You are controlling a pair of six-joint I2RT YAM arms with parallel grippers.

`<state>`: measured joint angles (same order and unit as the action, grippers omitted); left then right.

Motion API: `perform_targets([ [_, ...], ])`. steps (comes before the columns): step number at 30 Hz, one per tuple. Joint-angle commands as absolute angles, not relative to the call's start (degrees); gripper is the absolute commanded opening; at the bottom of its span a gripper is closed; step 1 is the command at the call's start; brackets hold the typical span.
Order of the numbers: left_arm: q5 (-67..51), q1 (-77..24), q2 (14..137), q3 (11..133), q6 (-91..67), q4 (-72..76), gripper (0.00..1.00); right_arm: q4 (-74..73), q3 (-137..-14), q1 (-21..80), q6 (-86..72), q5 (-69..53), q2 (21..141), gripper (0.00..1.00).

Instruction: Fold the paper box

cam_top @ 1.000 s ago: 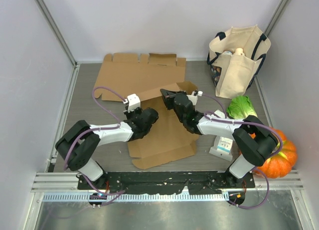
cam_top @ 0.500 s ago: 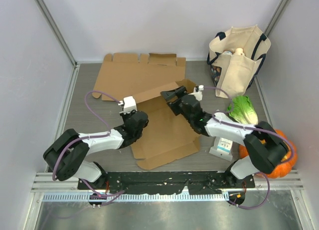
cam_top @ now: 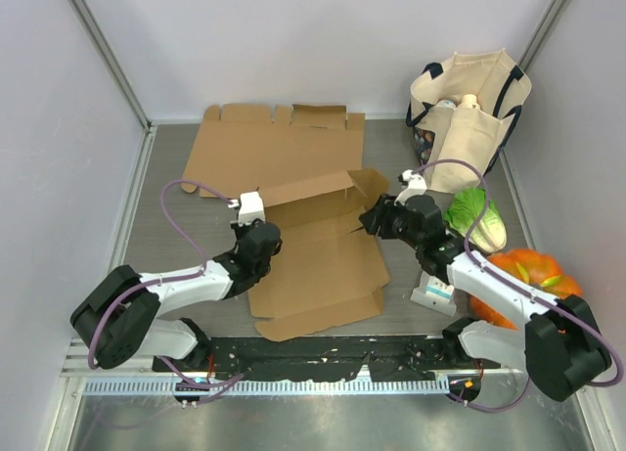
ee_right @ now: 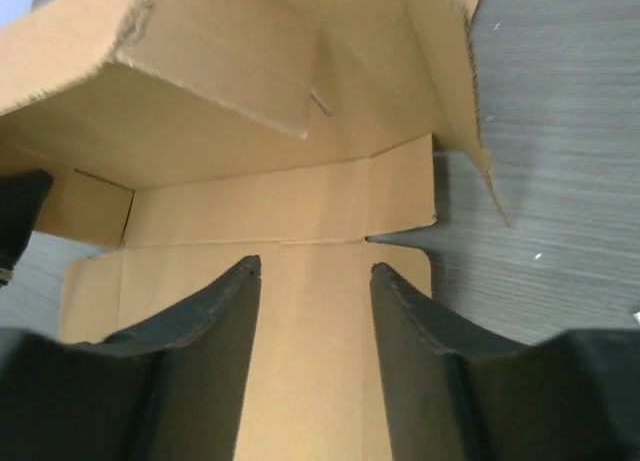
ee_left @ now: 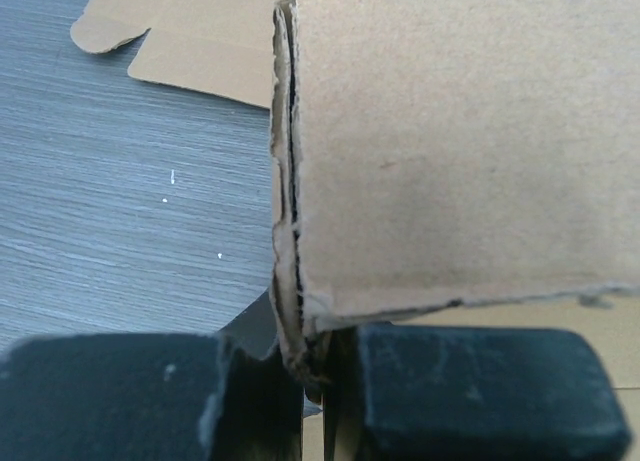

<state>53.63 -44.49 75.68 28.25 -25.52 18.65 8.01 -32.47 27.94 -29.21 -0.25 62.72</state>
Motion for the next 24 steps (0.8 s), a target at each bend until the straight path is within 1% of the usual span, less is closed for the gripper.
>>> perform_targets([
  [1,53.1,-43.8,74.4,27.5,-23.1,21.5,0.00,13.4,-31.3,28.2,-23.7,-3.0,66.5,0.38],
  [2,53.2,-43.6,74.3,27.3,-23.1,21.6,0.00,16.2,-30.5,28.6,-26.4,-2.6,67.1,0.13],
  [3,53.4,-43.6,74.0,27.2,-23.3,22.0,0.00,22.0,-28.5,28.9,-27.4,-1.7,67.2,0.09],
  [4,53.8,-43.5,73.7,27.1,-23.4,22.1,0.00,25.1,-27.3,29.5,-28.5,2.8,68.1,0.07],
  [6,55.3,-43.3,73.6,26.9,-23.7,22.1,0.00,31.5,-25.9,32.5,-29.2,6.7,69.9,0.04],
  [8,55.1,-43.2,72.8,26.7,-23.9,21.9,0.00,32.4,-26.6,35.8,-30.3,14.3,73.7,0.01],
  [9,55.0,-43.3,72.3,26.4,-24.1,22.1,0.00,33.1,-27.2,36.9,-30.8,16.9,75.1,0.01],
  [10,54.8,-43.2,71.9,26.0,-24.3,22.6,0.00,34.1,-27.1,37.7,-31.1,22.2,76.1,0.01],
  [12,54.2,-43.2,70.7,24.8,-24.8,23.4,0.00,38.8,-25.8,39.3,-32.2,25.5,78.4,0.01],
  [14,54.1,-43.0,69.7,24.3,-24.9,23.3,0.00,40.3,-25.7,40.0,-32.7,29.2,80.1,0.01],
  [16,54.3,-42.7,69.5,23.9,-25.0,23.6,0.00,41.9,-24.7,40.3,-31.2,28.5,79.6,0.01],
  [18,54.1,-42.6,69.7,24.0,-25.5,23.1,0.00,41.8,-22.7,40.5,-30.0,28.1,75.6,0.04],
  [19,54.1,-42.5,69.9,24.2,-25.5,23.0,0.00,39.9,-22.8,40.4,-28.6,28.0,73.9,0.12],
  [20,54.1,-42.5,69.9,24.2,-25.5,23.0,0.00,36.2,-23.5,40.4,-27.4,28.0,72.3,0.17],
  [21,54.2,-42.5,70.1,24.3,-25.6,23.0,0.00,29.6,-25.9,40.3,-25.6,24.0,69.2,0.26],
  [22,54.4,-42.4,70.2,24.5,-25.6,23.0,0.00,26.4,-27.6,40.0,-20.4,20.0,68.1,0.42],
  [23,54.4,-42.3,70.3,24.5,-25.5,23.0,0.00,22.1,-29.6,40.0,-18.9,18.0,66.9,0.45],
  [24,54.4,-42.2,70.4,24.6,-25.5,23.0,0.00,15.5,-33.1,40.1,-18.5,13.6,64.7,0.53],
])
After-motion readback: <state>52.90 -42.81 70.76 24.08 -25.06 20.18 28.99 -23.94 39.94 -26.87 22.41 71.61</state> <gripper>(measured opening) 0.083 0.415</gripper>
